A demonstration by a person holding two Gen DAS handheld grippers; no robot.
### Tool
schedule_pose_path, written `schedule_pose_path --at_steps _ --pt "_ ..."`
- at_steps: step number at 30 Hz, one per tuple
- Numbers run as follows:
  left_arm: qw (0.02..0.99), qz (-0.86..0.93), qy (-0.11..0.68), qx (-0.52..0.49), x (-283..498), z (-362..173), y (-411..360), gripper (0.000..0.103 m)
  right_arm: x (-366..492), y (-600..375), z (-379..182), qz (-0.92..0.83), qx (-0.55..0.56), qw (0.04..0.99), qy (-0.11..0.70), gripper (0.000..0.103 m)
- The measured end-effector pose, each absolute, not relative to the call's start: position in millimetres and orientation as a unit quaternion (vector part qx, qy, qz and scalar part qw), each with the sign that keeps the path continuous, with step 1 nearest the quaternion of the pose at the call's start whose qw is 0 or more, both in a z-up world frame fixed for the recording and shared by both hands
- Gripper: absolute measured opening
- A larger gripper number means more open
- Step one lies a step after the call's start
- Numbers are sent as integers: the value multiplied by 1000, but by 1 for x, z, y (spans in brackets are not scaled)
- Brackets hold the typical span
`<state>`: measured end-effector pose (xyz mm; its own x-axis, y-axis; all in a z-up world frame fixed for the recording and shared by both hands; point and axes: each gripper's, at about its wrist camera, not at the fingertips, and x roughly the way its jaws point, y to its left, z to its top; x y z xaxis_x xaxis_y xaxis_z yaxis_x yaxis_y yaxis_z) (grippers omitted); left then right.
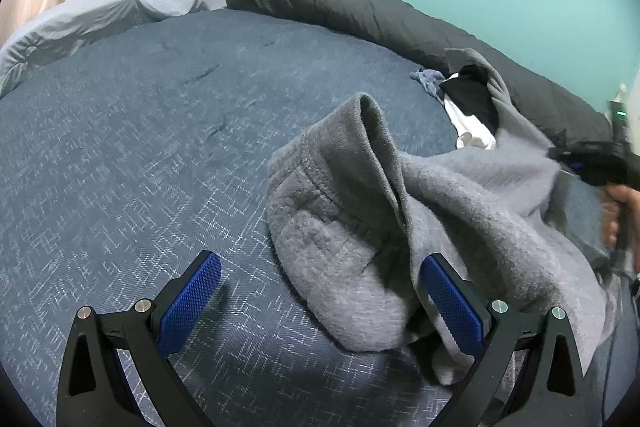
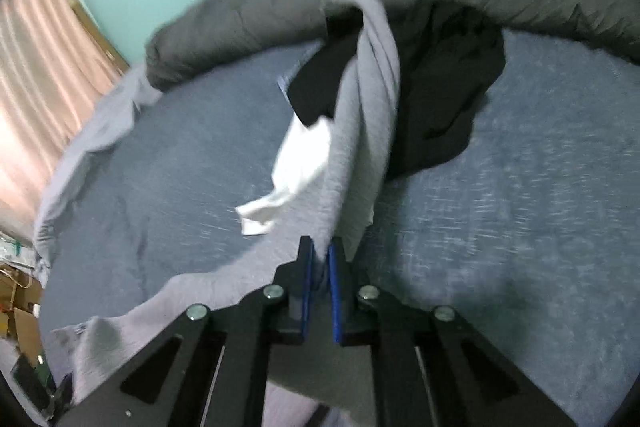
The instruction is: Fold clothes
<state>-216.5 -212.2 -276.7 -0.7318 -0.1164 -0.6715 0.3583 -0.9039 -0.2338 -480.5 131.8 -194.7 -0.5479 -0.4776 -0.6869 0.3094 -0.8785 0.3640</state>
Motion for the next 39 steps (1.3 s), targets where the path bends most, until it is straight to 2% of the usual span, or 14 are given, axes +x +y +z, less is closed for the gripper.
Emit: schedule_pose_path --at_steps 5,11,15,21,23,26,30,32,37,39 --pt "130 -919 171 331 -210 -266 -207 103 -419 165 -154 -886 382 227 -130 7" --pt "125 -924 169 320 -199 -255 -202 103 -325 194 -137 -892 360 221 -163 7" --pt "122 -925 170 318 -192 -252 -201 103 -265 211 -151 -881 381 218 -178 7" --pt "120 -924 165 322 -188 -255 -201 103 -245 213 -196 -844 467 213 -155 11" --pt "123 -923 170 322 -186 -256 -205 103 -245 220 -190 -850 461 205 -149 12" --pt "127 -921 178 322 -186 -259 -210 103 -251 233 -173 -865 445 183 -140 27" --pt "123 -920 184 324 -190 -262 -210 103 -292 248 -165 -876 441 141 -136 33" --pt "118 -920 179 327 -194 -263 -206 103 -330 245 -173 -869 458 135 -130 41" --pt "118 -920 173 331 -198 -267 -203 103 -403 222 -199 -846 501 147 -109 45" --pt "120 -919 176 333 -200 -269 -206 103 -430 204 -213 -833 524 149 -93 53"
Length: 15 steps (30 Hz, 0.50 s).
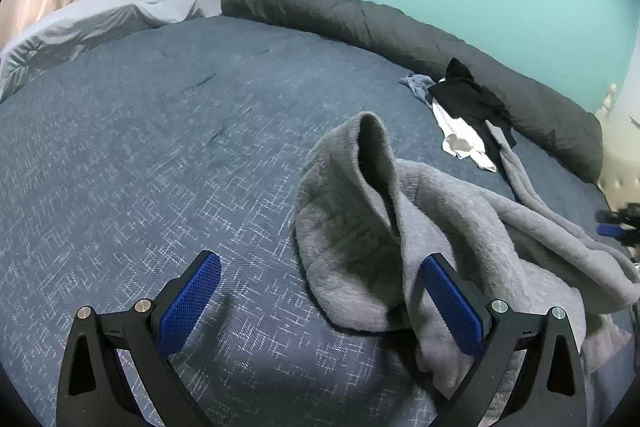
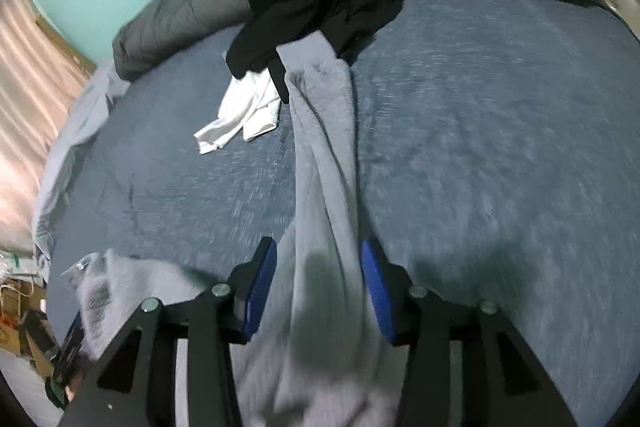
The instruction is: Fold clothes
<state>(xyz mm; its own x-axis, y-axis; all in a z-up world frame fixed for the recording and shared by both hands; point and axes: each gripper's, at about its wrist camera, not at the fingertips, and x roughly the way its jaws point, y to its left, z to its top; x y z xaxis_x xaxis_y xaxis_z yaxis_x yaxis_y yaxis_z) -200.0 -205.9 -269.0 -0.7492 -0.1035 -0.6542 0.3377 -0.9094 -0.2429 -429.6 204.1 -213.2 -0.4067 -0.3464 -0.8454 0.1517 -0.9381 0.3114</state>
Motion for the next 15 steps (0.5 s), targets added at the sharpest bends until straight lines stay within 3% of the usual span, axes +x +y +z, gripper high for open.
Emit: schedule_pose_path --at_steps 6,7,8,9,15 --pt "120 -917 176 336 -203 -273 -208 103 -466 170 -255 -808 572 144 -2 52" --pt "120 -917 176 337 -204 -274 -208 103 -467 168 -260 -806 575 140 11 44" --pt "119 -917 175 338 -204 -274 -208 103 -468 166 -265 -804 578 136 24 20" --pt "119 -917 175 339 -205 -275 -208 103 -465 170 -264 -809 572 136 18 15" --pt "119 -917 175 338 -206 -274 -205 103 -428 213 -214 -861 491 131 -25 10"
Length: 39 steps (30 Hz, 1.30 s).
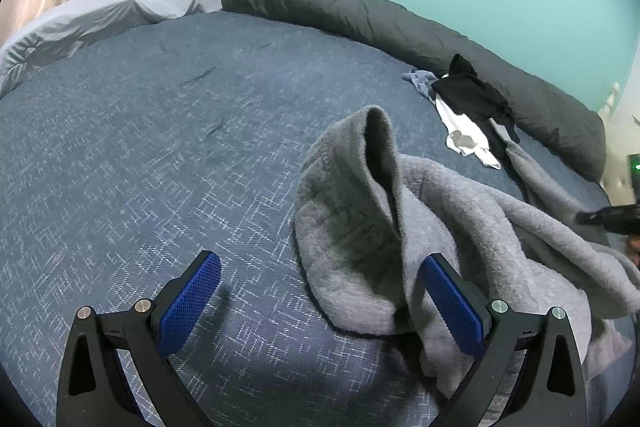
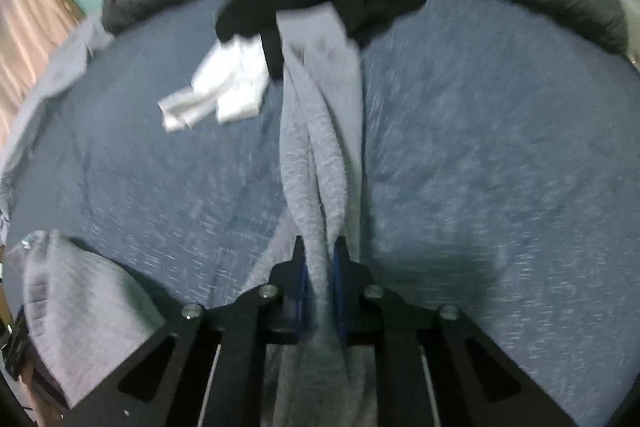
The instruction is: Fold clothes
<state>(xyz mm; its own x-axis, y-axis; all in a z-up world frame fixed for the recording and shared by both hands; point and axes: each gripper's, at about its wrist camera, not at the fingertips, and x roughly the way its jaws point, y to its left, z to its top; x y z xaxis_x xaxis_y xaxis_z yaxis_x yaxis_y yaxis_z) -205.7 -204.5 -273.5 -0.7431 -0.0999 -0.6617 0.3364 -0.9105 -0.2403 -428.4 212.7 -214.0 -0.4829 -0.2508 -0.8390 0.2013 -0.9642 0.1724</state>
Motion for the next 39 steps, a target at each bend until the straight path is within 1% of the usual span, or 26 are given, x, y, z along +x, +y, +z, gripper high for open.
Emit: schedule_pose_path --at_steps 5,8,11,15,21,32,35,37,38,39 --pt "114 -920 169 336 -204 -269 -197 103 -376 284 -154 -898 424 94 -78 10" --pt "112 -922 167 331 -201 -265 -193 103 -341 329 -132 -907 400 70 -111 10" --pt "104 -925 165 327 -198 -261 -187 103 -306 366 -124 -909 387 53 -142 10" --pt "94 -926 162 327 -195 -259 -176 103 -275 387 -138 -900 403 37 -162 10" --pt "90 -929 154 325 -192 -254 -167 103 -246 396 -181 -882 436 28 -177 10" --pt "96 -928 152 325 -195 -254 -165 103 -228 390 -249 -844 497 39 -198 10" --pt "96 -928 151 327 -197 -255 -164 103 -227 392 -257 -834 511 44 -201 14" --pt "97 -928 149 327 -197 -256 -164 103 -227 397 -259 -831 517 40 -201 21" --pt "97 -928 148 327 -197 -256 -163 103 -225 402 -256 -835 512 33 -200 33" --pt "97 -928 147 327 -198 -256 -163 103 -224 406 -252 -840 505 29 -199 40"
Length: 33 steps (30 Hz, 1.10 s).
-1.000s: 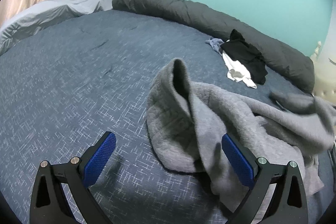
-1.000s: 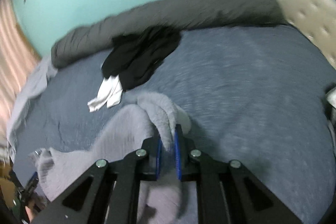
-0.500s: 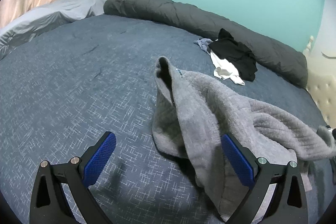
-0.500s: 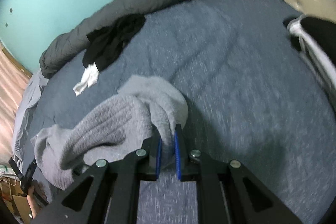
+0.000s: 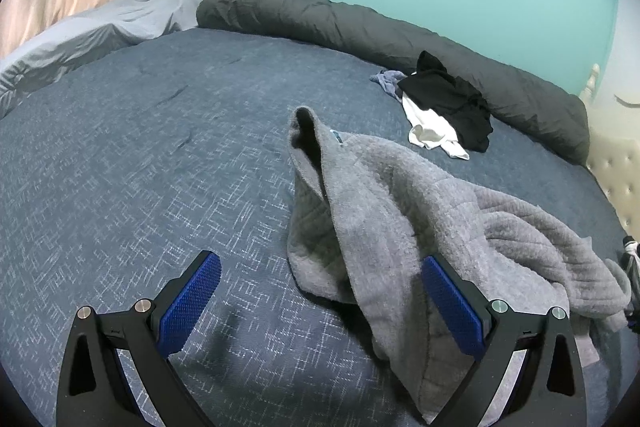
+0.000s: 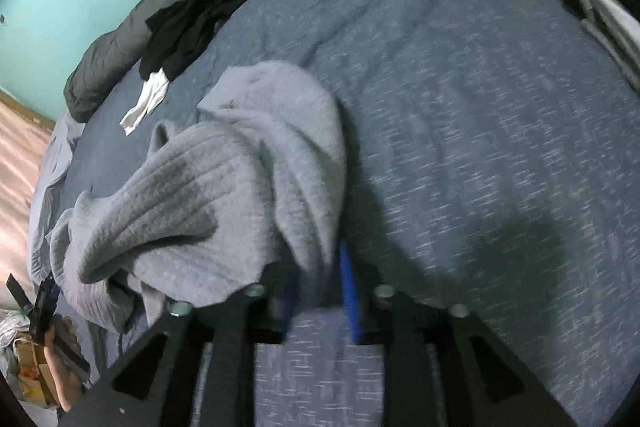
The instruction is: Fold clothes
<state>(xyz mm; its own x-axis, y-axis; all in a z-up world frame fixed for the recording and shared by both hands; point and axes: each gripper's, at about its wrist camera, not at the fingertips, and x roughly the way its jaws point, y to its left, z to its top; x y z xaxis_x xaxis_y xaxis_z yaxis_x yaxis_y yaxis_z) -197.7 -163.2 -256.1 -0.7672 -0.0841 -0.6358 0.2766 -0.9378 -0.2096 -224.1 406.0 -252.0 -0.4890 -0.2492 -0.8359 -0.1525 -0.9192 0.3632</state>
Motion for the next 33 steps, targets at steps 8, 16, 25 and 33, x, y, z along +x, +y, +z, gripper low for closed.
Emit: schedule_pose_path --at_steps 8,16,25,33 --pt "100 -927 146 331 -200 -259 -164 103 -234 416 -209 -881 443 9 -168 40" --pt "103 -926 145 334 -204 -264 -164 103 -288 384 -211 -873 471 53 -117 40" --pt "105 -924 139 340 -207 -270 -165 103 -354 326 -245 -852 517 80 -16 40" --pt "107 -923 135 343 -210 -272 -167 103 -370 297 -268 -831 547 83 60 37"
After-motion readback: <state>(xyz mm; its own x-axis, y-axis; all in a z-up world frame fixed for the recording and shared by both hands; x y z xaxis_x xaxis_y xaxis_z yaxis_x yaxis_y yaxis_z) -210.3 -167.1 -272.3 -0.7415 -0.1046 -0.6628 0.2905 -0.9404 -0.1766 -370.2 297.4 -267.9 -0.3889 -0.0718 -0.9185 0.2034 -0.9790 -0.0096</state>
